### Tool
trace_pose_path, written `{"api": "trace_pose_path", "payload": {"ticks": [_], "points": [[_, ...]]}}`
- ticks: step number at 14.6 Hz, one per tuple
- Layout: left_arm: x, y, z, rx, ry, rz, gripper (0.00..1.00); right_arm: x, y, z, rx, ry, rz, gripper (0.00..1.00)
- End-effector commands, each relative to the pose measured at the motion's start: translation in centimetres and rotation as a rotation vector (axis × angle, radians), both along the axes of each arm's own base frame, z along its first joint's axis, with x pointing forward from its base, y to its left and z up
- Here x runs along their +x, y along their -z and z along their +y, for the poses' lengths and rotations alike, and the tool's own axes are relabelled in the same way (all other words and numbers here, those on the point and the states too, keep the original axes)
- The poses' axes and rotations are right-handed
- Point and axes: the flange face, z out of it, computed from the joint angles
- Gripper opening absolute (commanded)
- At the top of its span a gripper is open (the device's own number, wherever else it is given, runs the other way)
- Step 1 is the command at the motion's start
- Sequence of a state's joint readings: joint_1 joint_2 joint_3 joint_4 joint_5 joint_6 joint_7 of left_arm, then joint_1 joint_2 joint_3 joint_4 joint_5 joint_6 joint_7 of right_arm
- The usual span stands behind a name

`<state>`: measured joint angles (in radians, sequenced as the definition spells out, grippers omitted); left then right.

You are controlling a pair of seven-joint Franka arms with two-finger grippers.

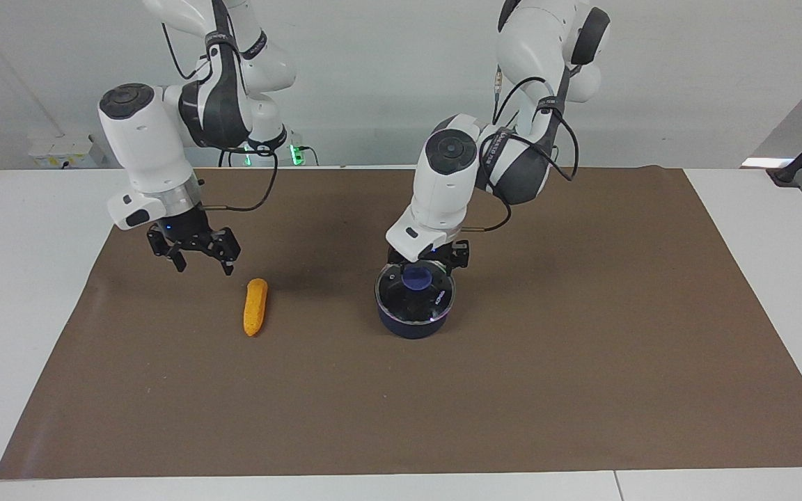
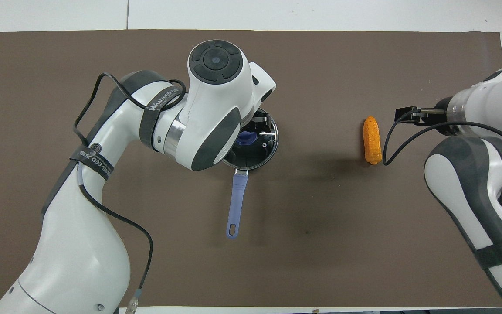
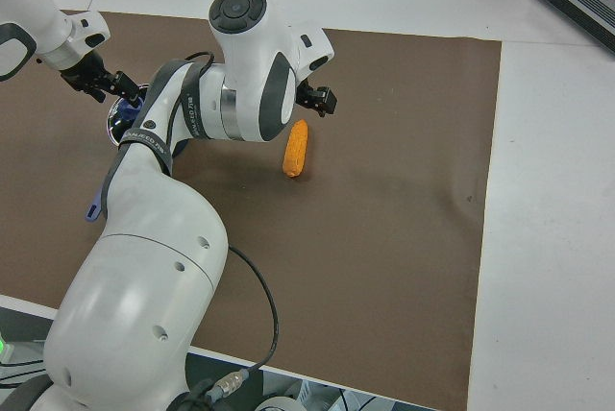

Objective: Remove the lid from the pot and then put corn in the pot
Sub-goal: 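Reach the left gripper to the lid knob while the right gripper reaches the corn, then grasp the lid knob with the left gripper while the right gripper grasps the corn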

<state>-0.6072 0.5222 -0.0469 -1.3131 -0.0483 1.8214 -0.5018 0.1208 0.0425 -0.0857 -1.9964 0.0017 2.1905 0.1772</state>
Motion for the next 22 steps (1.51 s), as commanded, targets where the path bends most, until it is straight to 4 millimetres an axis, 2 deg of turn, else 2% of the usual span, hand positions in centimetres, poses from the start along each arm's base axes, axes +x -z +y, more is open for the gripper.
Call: {"api": "trace_pose_path", "payload": {"ticks": [1, 4, 6, 7, 9, 13, 15, 18, 20, 22], "points": [[0.1, -0.2, -1.2, -0.01, -0.002, -0.035, 1.0, 0.1, 3.5, 1.2, 0.01, -0.02, 0.046, 1.0], [0.3, 0.9, -1.2, 0.017, 0.009, -0.045, 1.0, 0.1, 5.5, 1.7, -0.003, -0.117, 0.031, 1.0], [0.1, 1.6, -1.5, 0.016, 0.013, -0.054, 1.0, 0.2, 8.3, 2.3, -0.012, -0.179, 0.076, 1.0], [0.1, 1.9, -1.5, 0.015, 0.014, -0.057, 1.0, 0.3, 9.6, 3.5, -0.017, -0.224, 0.087, 1.0], [0.3, 1.9, -1.3, 0.011, 0.011, -0.065, 1.0, 0.7, 11.6, 3.8, -0.026, -0.264, 0.099, 1.0], [0.3, 3.2, -1.0, 0.016, 0.01, -0.068, 1.0, -0.2, 13.9, 3.8, -0.027, -0.278, 0.13, 1.0], [0.4, 3.2, -1.0, 0.017, 0.008, -0.068, 1.0, -0.7, 15.0, 3.7, -0.029, -0.272, 0.104, 1.0], [0.3, 3.2, -1.0, 0.016, 0.01, -0.068, 0.95, -1.1, 15.3, 3.7, -0.028, -0.269, 0.113, 0.99], [0.3, 3.2, -0.9, 0.02, 0.01, -0.067, 0.91, -1.8, 15.9, 3.6, -0.027, -0.266, 0.13, 0.81], [0.2, 3.1, -1.0, 0.037, 0.018, -0.066, 0.91, -2.0, 16.0, 3.6, -0.025, -0.26, 0.137, 0.5]]}}
